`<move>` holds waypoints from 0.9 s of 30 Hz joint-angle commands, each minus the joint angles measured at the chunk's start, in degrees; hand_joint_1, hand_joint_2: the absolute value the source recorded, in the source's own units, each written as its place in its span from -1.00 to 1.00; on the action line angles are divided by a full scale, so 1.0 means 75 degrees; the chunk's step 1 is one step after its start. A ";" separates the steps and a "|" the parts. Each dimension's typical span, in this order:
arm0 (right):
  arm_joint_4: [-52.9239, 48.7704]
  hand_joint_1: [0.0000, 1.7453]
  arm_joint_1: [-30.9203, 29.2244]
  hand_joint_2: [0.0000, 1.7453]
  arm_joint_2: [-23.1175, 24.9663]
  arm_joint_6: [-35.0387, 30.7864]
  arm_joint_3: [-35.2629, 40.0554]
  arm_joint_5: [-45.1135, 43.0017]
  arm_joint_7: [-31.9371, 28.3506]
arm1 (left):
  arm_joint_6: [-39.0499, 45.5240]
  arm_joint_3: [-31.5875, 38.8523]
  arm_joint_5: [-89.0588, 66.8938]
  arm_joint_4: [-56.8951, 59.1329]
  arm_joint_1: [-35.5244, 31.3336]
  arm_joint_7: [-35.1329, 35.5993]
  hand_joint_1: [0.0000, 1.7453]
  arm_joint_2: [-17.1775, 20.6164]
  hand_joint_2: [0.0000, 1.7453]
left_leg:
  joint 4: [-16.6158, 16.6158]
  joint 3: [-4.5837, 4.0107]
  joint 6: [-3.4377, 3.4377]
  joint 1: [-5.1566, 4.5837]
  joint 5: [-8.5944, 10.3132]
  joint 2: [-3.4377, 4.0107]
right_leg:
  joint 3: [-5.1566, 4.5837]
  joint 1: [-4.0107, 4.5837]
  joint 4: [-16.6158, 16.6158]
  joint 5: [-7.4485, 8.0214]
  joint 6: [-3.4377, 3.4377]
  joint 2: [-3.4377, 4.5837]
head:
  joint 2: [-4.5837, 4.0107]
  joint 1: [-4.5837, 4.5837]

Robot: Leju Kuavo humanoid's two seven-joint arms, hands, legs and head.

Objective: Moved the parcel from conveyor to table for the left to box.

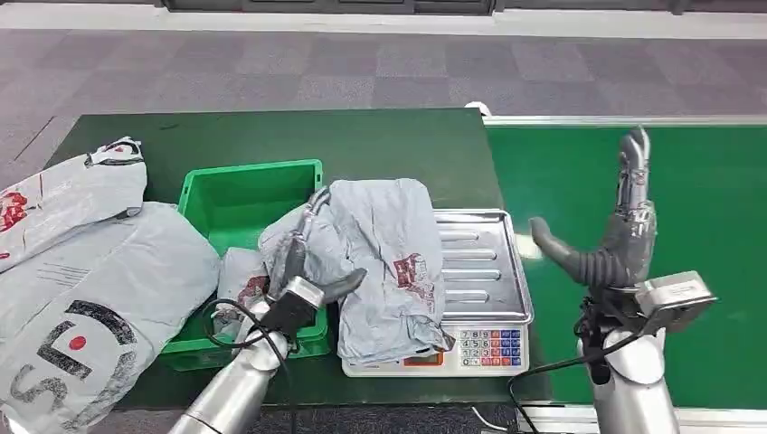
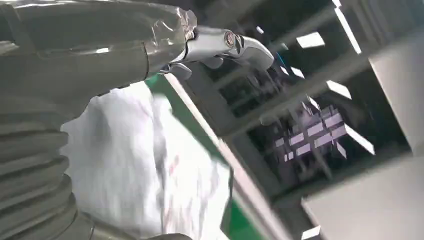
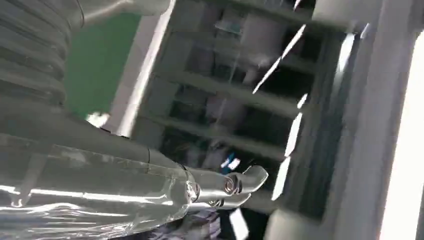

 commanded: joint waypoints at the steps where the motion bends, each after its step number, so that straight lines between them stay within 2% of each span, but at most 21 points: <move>1: 0.3756 -1.00 -0.0504 1.00 0.1139 -0.1665 -0.1408 0.1154 -0.0068 | -0.0504 -0.1523 -0.0790 0.1486 -0.0778 0.0041 -1.00 0.0244 1.00 | -0.0012 0.0022 -0.0012 0.0010 0.0000 0.0001 | 0.0025 0.0010 -0.0018 0.0004 -0.0007 0.0004 | 0.0000 0.0000; 3: 0.4340 -1.00 -0.0500 1.00 0.1082 -0.1784 -0.1202 0.1099 -0.0068 | -0.0853 -0.1386 -0.1339 0.2006 -0.0960 0.0100 -1.00 0.0036 1.00 | -0.0023 0.0046 -0.0014 0.0026 0.0002 0.0008 | 0.0053 0.0027 -0.0044 0.0013 -0.0009 0.0010 | 0.0000 0.0000; 4: 0.4691 -1.00 -0.0529 1.00 0.1008 -0.2570 -0.0998 0.1627 -0.0068 | -0.1111 -0.1448 -0.1825 0.2290 -0.1083 0.0451 -1.00 -0.0050 1.00 | -0.0039 0.0056 -0.0019 0.0028 0.0009 0.0005 | 0.0063 0.0028 -0.0059 0.0019 -0.0012 0.0008 | 0.0000 0.0000; 5: 0.4240 -1.00 -0.0368 1.00 0.0958 -0.2288 -0.0729 0.1223 -0.0068 | -0.1253 -0.1400 -0.2078 0.2428 -0.1136 0.0579 -1.00 -0.0110 1.00 | -0.0018 0.0041 -0.0012 0.0021 0.0002 0.0002 | 0.0047 0.0021 -0.0034 0.0008 -0.0007 0.0002 | 0.0000 0.0000; 6: 0.4445 -1.00 -0.0411 1.00 0.0949 -0.2073 -0.0799 0.1069 -0.0068 | -0.1377 -0.1414 -0.2331 0.2642 -0.1252 0.0800 -1.00 -0.0180 1.00 | -0.0028 0.0041 -0.0015 0.0025 0.0008 -0.0002 | 0.0051 0.0026 -0.0046 0.0014 -0.0010 -0.0001 | 0.0000 0.0000; 10: 0.4651 -1.00 -0.0544 1.00 0.1003 -0.2053 -0.0999 0.1312 -0.0068 | -0.1499 -0.1250 -0.2512 0.2867 -0.1357 0.0885 -1.00 -0.0264 1.00 | -0.0010 0.0022 -0.0017 0.0016 0.0002 0.0011 | 0.0025 0.0016 -0.0022 0.0008 -0.0009 0.0012 | 0.0000 0.0000; 14: 0.4411 -1.00 -0.0494 1.00 0.1199 -0.1826 -0.1362 0.1642 -0.0068 | -0.2139 -0.1161 -0.3034 0.3503 -0.1756 0.1467 -1.00 -0.0446 1.00 | -0.0012 0.0018 -0.0019 0.0016 0.0009 0.0004 | 0.0024 0.0016 -0.0023 0.0012 -0.0009 0.0005 | 0.0000 0.0000; 15: 0.4399 -1.00 -0.0478 1.00 0.1223 -0.1816 -0.1435 0.1685 -0.0068 | -0.2257 -0.1124 -0.3057 0.3626 -0.1856 0.1495 -0.92 -0.0483 1.00 | -0.0003 0.0013 -0.0015 0.0008 0.0007 -0.0008 | 0.0021 0.0008 -0.0009 0.0005 -0.0006 -0.0010 | 0.0000 0.0000; 16: 0.4325 -1.00 -0.0444 1.00 0.1252 -0.1756 -0.1491 0.1737 -0.0068 | -0.2290 -0.1051 -0.3065 0.3720 -0.1912 0.1471 0.46 -0.0514 1.00 | -0.0004 0.0008 -0.0017 0.0016 0.0012 -0.0013 | 0.0022 0.0015 -0.0017 0.0011 -0.0007 -0.0015 | 0.0000 0.0000; 17: 0.4292 -1.00 -0.0402 1.00 0.1272 -0.1749 -0.1505 0.1768 -0.0068 | -0.2424 -0.0997 -0.3000 0.3728 -0.1924 0.1330 1.00 -0.0516 1.00 | -0.0004 0.0011 -0.0010 0.0006 0.0012 -0.0017 | 0.0023 0.0006 -0.0008 0.0005 -0.0003 -0.0023 | 0.0000 0.0000; 27: 0.3987 -1.00 -0.0389 1.00 0.1570 -0.1364 -0.1967 0.2029 -0.0068 | -0.2619 -0.0366 -0.2621 0.3396 -0.1789 0.0743 1.00 -0.0537 1.00 | -0.0010 0.0015 -0.0006 0.0006 0.0046 -0.0010 | 0.0025 0.0006 -0.0012 0.0037 -0.0003 -0.0017 | 0.0000 0.0000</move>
